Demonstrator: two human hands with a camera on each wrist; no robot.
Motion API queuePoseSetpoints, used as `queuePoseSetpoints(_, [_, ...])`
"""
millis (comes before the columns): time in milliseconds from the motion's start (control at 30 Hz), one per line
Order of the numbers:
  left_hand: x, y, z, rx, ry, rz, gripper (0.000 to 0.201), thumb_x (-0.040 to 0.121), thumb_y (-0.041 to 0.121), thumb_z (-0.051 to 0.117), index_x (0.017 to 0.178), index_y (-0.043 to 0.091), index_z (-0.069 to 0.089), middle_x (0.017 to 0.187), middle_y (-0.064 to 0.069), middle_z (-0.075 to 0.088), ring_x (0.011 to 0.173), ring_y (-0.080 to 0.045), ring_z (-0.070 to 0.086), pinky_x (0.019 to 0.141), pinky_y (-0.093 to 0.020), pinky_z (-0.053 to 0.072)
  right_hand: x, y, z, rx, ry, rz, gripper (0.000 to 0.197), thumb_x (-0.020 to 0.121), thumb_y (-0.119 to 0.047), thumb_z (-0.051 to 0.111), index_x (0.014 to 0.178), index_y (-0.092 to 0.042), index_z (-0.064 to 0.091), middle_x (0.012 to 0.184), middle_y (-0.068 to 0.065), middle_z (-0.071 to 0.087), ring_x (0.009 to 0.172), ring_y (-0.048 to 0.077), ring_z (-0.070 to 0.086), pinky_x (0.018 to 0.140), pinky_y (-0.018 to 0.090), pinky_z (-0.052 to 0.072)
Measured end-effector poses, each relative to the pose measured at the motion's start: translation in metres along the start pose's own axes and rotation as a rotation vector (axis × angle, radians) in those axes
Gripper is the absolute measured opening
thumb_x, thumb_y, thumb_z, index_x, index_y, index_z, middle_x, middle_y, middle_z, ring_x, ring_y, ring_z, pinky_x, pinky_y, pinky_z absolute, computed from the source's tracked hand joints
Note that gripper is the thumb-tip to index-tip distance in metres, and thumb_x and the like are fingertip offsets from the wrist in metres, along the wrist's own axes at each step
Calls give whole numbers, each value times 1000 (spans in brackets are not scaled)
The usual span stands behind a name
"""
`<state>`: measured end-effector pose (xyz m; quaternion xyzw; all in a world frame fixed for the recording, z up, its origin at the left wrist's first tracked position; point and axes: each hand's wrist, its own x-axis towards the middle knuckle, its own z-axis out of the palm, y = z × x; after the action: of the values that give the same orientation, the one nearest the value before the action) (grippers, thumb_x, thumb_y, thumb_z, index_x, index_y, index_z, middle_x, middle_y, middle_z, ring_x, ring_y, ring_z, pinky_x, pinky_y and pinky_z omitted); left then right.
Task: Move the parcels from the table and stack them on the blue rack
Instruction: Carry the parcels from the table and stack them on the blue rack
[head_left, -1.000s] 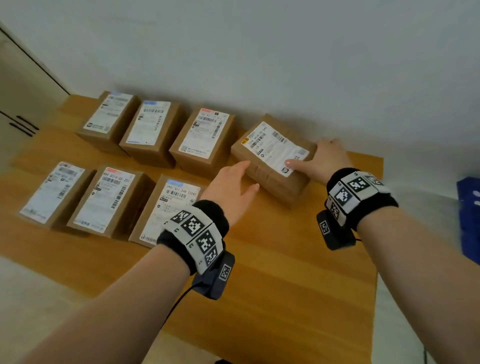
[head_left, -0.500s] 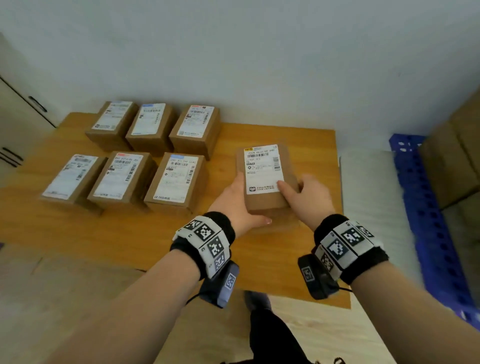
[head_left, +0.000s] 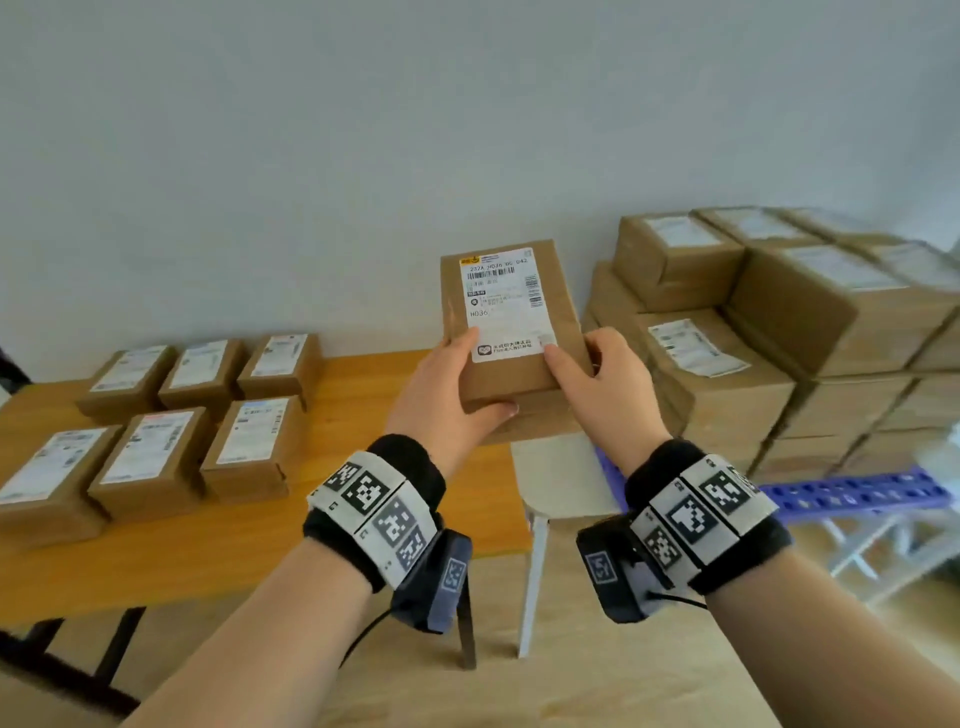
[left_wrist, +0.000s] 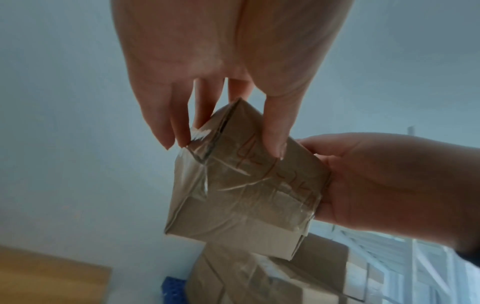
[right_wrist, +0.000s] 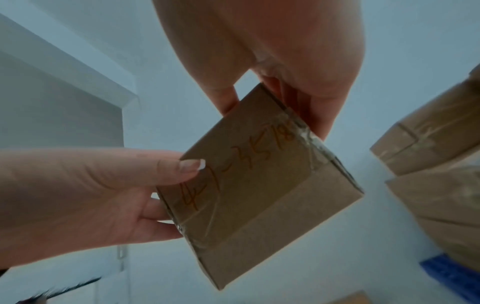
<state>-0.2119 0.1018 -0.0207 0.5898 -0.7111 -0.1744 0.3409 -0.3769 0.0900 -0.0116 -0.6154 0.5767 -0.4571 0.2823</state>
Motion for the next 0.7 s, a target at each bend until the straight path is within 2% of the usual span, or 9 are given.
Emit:
queuePoseSetpoints(67, [3,23,10,-19,17,60,80,79,38,69,145,25,25,141,3,41,126,-14,41,103,-34,40,-1,2,-25,21,65,-27,22,91,-38,55,104,-20,52,89,-12,59,78,1,56,56,10,40])
queuePoseSetpoints(133, [10,44,24,-38,18,107,78,80,37,68,144,24,27,140,4,41,124,-14,42,103,-32,40,2,10,-46,36,131,-42,20,91,-40,55,102,-23,54,94,-6,62,86,10,59,67,22,49])
queuePoseSetpoints(200, [20,64,44,-55,11,141,77,80,37,68,144,24,28,140,4,41,124,-13,42,102,-31,40,10,25,-69,43,180,-40,23,90,-41,54,105,-23,57,100,-2,62,93,15,59,78,33,52])
queuePoseSetpoints(233, [27,74,56,-57,5,155,76,80,38,68,144,24,28,140,4,41,123,-12,43,102,-30,41,15,33,-81,44,190,-38,25,91,-40,54,108,-22,57,102,-1,62,95,16,58,79,32,52])
queuePoseSetpoints(333, [52,101,100,-50,-32,139,77,80,41,68,144,26,27,140,5,41,123,-11,43,101,-27,40,34,64,-121,4,194,-28,30,93,-37,52,115,-18,56,107,-3,60,94,11,56,68,14,43])
queuePoseSetpoints(400, [70,121,130,-61,-62,83,79,80,42,68,145,26,26,141,5,40,123,-10,42,101,-25,38,49,83,-150,-20,179,-6,31,94,-35,52,120,-18,53,106,-9,57,92,5,53,64,6,37])
queuePoseSetpoints(567, [106,161,190,-84,-95,-77,83,79,39,69,146,23,22,142,2,39,124,-12,42,103,-28,39,91,127,-200,-175,10,-20,35,95,-36,49,125,-17,48,119,-6,60,103,9,57,69,10,42])
queuePoseSetpoints(633, [114,167,204,-71,-109,-138,86,78,40,71,146,23,22,142,2,39,124,-13,43,104,-30,39,102,137,-210,-264,-73,-93,38,94,-39,49,127,-20,48,123,-6,59,112,10,55,81,16,48])
queuePoseSetpoints(700, [118,171,215,-66,-112,-169,87,76,40,73,146,26,22,140,3,40,122,-12,43,104,-34,40,111,141,-225,-349,-77,-166,40,94,-40,47,130,-22,47,130,-6,54,123,13,47,98,27,45])
